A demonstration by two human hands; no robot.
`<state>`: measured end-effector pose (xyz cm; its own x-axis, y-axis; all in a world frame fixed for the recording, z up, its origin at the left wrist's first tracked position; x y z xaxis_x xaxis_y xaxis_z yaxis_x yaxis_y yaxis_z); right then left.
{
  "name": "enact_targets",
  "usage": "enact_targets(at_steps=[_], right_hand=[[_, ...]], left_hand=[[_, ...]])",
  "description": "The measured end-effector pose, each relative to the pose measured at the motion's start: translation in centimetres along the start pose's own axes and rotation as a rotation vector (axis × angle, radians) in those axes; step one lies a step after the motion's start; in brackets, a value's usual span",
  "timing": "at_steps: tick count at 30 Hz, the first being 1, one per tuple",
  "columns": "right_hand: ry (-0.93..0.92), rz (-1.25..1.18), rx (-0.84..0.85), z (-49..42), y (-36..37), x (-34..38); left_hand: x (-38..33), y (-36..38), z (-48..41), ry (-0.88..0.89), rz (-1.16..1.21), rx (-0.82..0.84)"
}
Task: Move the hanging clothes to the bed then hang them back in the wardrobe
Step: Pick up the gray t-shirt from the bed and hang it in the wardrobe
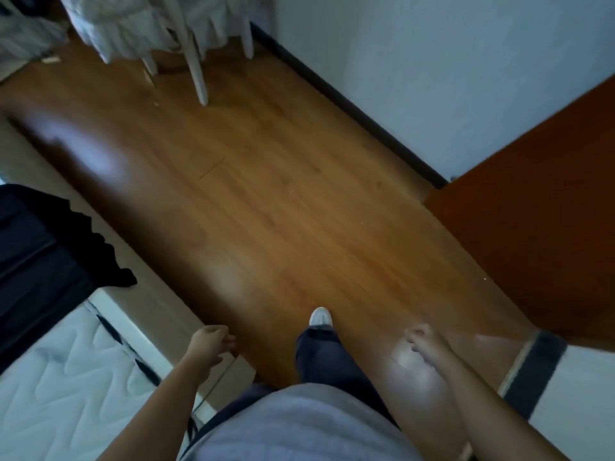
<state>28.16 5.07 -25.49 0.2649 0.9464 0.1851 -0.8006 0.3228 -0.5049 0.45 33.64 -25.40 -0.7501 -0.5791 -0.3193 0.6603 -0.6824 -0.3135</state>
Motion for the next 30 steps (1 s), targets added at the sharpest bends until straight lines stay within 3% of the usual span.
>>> enact_targets(at_steps=[3, 6, 10, 14, 17, 22, 27, 30], right_hand=[[-0.071, 0.033, -0.017, -5.0, -3.5, 5.2], [-0.123, 0.148, -0.008, -6.8, -4.8, 12.0], [-0.207, 0.264, 0.023, -7.1, -2.9, 21.9], [-0.376, 0.376, 0.109, -5.4, 2.6, 32.9], [-0.478, 0.436, 0.184, -3.3, 7.8, 41.1], [-0.423, 0.374, 0.289, 0.5, 15.7, 53.5], [-0.707, 0.711, 0.248, 3.3, 23.1, 67.4], [-0.772, 0.728, 0.236, 3.4, 26.5, 74.0]], left_hand=[[-5.4, 1.5, 0.8, 0.131, -0.011, 0.002], [-8.2, -0.4, 0.7, 0.211, 0.008, -0.098], [-7.5, -6.0, -0.2, 0.151, -0.007, -0.327], [-5.7, -10.7, -1.8, 0.015, -0.13, -0.409], [-5.8, -14.3, -4.9, -0.082, -0.005, -0.425], [-8.0, -22.5, -12.4, -0.24, 0.107, -0.264], [-15.1, -32.9, -19.4, -0.144, 0.291, -0.351], [-20.2, -37.6, -21.4, -0.087, 0.407, -0.339]])
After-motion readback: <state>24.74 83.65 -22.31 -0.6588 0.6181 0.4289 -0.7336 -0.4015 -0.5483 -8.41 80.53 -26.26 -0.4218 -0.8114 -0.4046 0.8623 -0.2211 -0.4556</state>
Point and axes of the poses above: each hand's wrist, its own z-axis away from the middle knuckle, its own y-axis out of the palm, x = y × z, the point moved 1 cm from there along -z, towards the middle knuckle, and after that the axes turned 2 degrees about -x, right-handed, at the moved point
